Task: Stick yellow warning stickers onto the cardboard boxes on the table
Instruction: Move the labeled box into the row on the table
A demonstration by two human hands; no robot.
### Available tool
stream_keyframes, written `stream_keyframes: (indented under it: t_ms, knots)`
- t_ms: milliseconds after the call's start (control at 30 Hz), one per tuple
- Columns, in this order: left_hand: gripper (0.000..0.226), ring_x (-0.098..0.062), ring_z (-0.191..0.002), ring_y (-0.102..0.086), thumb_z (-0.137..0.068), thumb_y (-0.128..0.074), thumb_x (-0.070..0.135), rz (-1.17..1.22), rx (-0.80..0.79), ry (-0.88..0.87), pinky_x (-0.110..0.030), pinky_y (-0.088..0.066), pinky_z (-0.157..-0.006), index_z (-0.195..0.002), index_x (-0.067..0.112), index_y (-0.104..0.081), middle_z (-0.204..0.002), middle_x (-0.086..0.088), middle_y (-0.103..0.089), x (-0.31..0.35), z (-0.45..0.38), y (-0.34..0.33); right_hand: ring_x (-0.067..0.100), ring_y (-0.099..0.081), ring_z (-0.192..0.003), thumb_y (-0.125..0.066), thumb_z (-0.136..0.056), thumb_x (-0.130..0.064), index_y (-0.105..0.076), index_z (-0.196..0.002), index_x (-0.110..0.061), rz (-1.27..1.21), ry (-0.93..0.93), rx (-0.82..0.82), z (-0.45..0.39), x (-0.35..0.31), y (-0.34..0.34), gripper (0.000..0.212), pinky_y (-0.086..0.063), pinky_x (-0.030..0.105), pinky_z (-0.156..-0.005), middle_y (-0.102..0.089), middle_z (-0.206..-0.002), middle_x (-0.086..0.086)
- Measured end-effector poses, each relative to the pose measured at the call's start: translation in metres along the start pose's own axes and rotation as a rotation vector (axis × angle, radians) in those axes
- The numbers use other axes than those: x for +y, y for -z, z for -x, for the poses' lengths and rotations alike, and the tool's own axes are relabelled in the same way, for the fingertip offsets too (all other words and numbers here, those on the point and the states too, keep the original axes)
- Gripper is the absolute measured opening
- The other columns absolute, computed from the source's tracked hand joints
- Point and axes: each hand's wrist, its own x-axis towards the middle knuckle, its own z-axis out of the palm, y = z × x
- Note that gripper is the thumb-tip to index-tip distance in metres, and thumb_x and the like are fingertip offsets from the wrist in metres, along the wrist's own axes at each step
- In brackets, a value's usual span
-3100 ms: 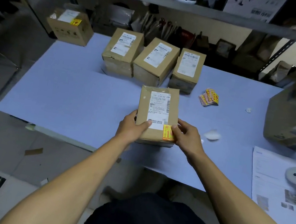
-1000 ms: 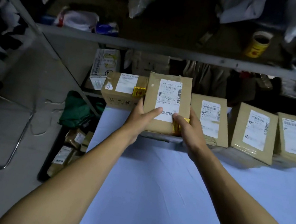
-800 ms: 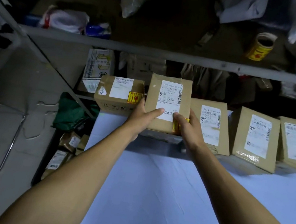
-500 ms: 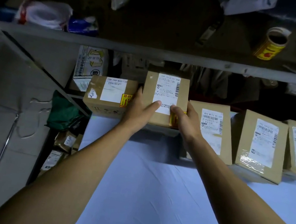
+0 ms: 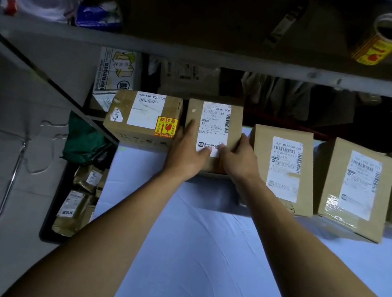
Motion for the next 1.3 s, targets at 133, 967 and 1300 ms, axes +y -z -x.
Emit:
stream_keyframes:
  t_ms: [133, 967, 1300]
  knots:
    - [0.067, -0.033, -0.132, -0.044, -0.087, -0.068, 0.021, -0.014, 0.021, 0.022, -0.034, -0.039, -0.106, -0.147, 0.019, -0.039, -0.145, -0.015, -0.043, 0.003, 0.001, 0.002, 0.034, -0.056, -0.121, -0.059, -0.096, -0.025, -0.048, -0.127, -0.007, 0.053, 0.013, -0.018, 0.0, -0.003, 0.001, 0.038, -0.042, 0.033, -0.093, -0.062, -0.131, 0.013]
    - [0.065, -0.035, -0.152, 0.002, -0.097, -0.046, 0.05, -0.772, -0.179, -0.344, -0.059, -0.012, -0.119, -0.154, 0.025, -0.027, -0.165, -0.009, -0.009, 0.08, 0.085, -0.023, 0.032, -0.011, -0.152, -0.043, -0.1, -0.044, -0.021, -0.157, -0.02, 0.847, 0.345, 0.159, 0.085, 0.093, 0.136, 0.065, -0.019, 0.045, -0.121, -0.019, -0.164, 0.013]
    - [0.076, -0.032, -0.152, 0.003, -0.096, -0.035, 0.063, -0.764, -0.166, -0.223, -0.059, -0.007, -0.118, -0.157, 0.023, -0.012, -0.167, -0.007, -0.002, 0.09, 0.08, -0.069, 0.03, 0.003, -0.154, -0.033, -0.098, -0.061, -0.003, -0.158, -0.013, 0.841, 0.217, 0.013, 0.052, 0.107, 0.154, 0.083, -0.006, 0.054, -0.121, -0.002, -0.167, 0.011]
